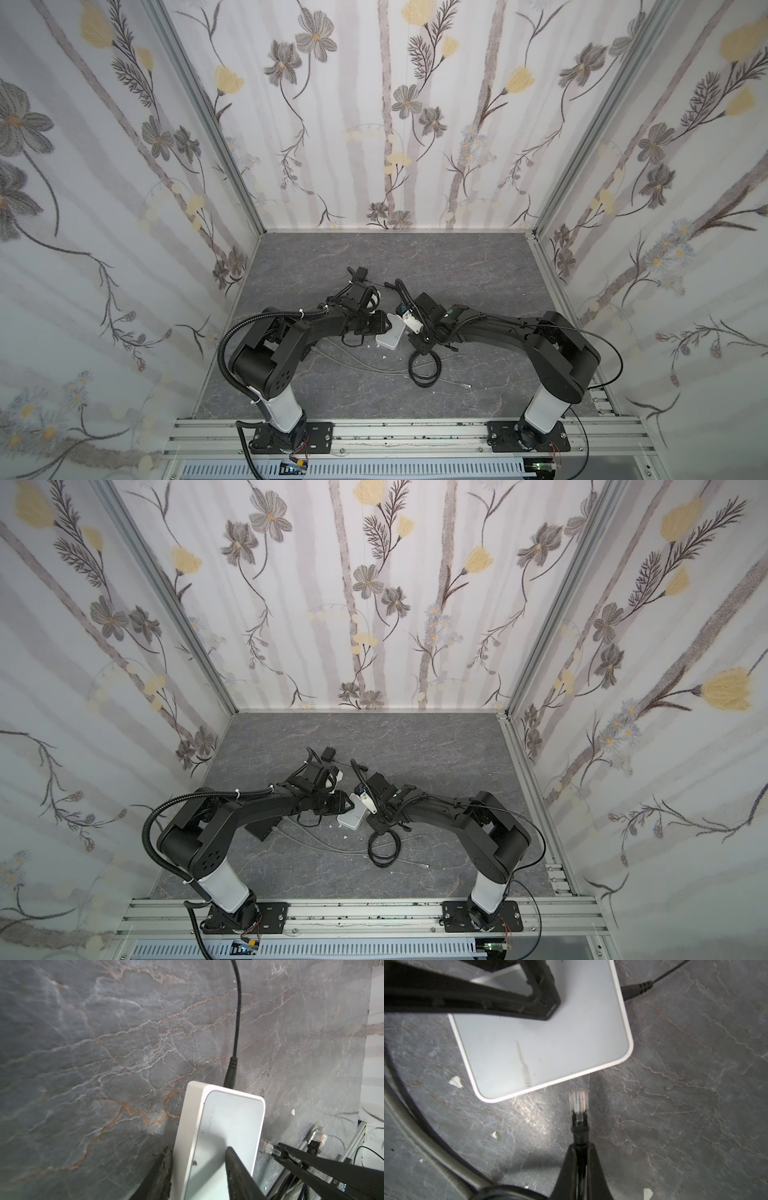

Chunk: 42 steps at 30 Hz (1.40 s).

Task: Insert the plug into the switch port
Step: 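Push the ethernet plug into the router port with the right gripper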

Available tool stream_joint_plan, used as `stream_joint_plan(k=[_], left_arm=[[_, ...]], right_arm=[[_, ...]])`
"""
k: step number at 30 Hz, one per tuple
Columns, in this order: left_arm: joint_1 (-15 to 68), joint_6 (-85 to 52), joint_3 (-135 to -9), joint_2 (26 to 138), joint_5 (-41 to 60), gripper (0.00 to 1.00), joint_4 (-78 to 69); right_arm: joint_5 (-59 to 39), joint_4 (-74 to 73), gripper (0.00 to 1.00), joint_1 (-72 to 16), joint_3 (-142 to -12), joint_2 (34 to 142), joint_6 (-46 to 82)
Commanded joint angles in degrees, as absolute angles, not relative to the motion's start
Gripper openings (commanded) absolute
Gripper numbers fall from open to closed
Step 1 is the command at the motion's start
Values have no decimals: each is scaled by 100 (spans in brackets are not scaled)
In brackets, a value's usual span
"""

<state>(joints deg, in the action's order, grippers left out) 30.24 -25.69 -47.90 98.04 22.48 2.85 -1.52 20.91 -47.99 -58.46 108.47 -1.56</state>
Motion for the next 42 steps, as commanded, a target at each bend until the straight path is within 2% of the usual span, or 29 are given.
stream_joint_plan(k=[1, 17, 28, 42], left_arm=[[3028, -2506, -4809, 9817, 2021, 43, 809], [3031, -2571, -4777, 9860, 2133, 43, 736], [3038, -2053, -4621, 9851, 3142, 44, 559], [3217, -2210, -4575, 10072, 3570, 44, 202]], right_arm=[[-267, 2048, 0, -4789, -5963, 10967, -202], [-486, 1820, 0, -4934, -6021, 11110, -305], [-821, 805, 0, -4814, -5927, 10940, -1072], [-1274, 485, 0, -4789, -6382, 11354, -1187]])
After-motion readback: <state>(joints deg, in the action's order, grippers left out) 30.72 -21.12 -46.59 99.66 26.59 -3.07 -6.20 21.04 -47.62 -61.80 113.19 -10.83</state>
